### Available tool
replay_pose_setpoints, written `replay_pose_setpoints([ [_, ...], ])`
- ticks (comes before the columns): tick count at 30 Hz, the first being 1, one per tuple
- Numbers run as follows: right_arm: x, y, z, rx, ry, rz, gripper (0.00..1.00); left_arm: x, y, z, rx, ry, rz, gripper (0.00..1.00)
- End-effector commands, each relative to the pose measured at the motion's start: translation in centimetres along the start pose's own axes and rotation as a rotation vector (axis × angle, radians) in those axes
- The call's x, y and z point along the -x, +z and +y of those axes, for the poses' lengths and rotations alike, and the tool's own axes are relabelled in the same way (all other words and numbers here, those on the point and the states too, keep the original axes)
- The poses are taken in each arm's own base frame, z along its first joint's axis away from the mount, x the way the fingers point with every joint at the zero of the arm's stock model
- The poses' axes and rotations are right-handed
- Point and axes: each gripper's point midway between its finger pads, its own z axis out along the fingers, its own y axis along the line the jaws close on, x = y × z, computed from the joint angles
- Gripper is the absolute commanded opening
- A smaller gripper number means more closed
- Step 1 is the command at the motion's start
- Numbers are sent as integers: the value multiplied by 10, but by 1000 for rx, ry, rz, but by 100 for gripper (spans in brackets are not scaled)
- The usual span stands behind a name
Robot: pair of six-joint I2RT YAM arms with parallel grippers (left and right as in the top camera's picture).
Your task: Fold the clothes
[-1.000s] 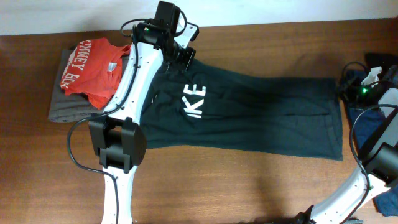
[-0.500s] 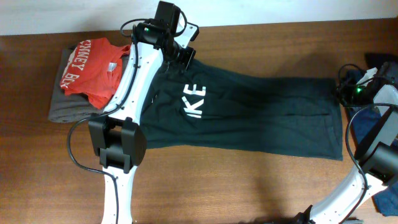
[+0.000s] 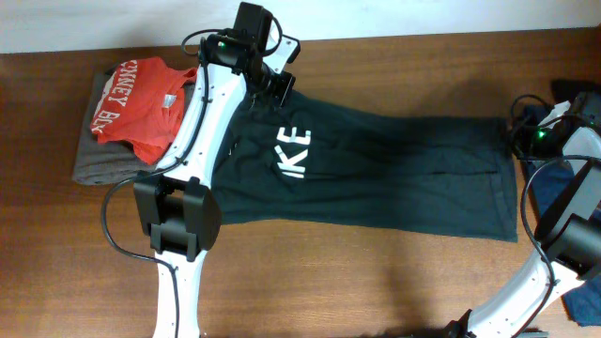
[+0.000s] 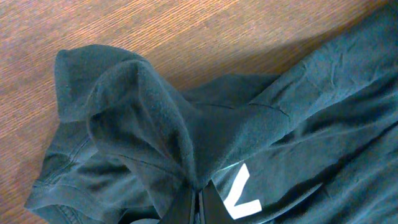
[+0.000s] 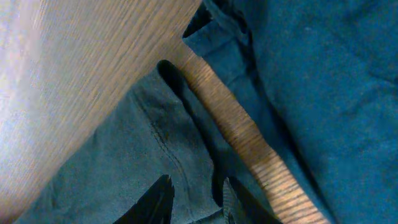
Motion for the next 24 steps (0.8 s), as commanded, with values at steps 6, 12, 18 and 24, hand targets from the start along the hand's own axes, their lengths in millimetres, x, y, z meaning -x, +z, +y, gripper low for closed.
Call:
replay_pose_setpoints([
  [6, -8, 7, -6, -34, 8, 13, 30, 8, -9, -3, 9, 16, -25, 1],
  [12, -11, 10, 2, -33, -12, 18, 26, 8, -9, -3, 8, 16, -25, 1],
  [18, -11, 11, -3, -65, -12, 13, 26, 8, -9, -3, 8, 16, -25, 0],
  [24, -9, 11, -3, -59, -15, 1, 4, 8, -9, -3, 8, 16, -25, 1],
])
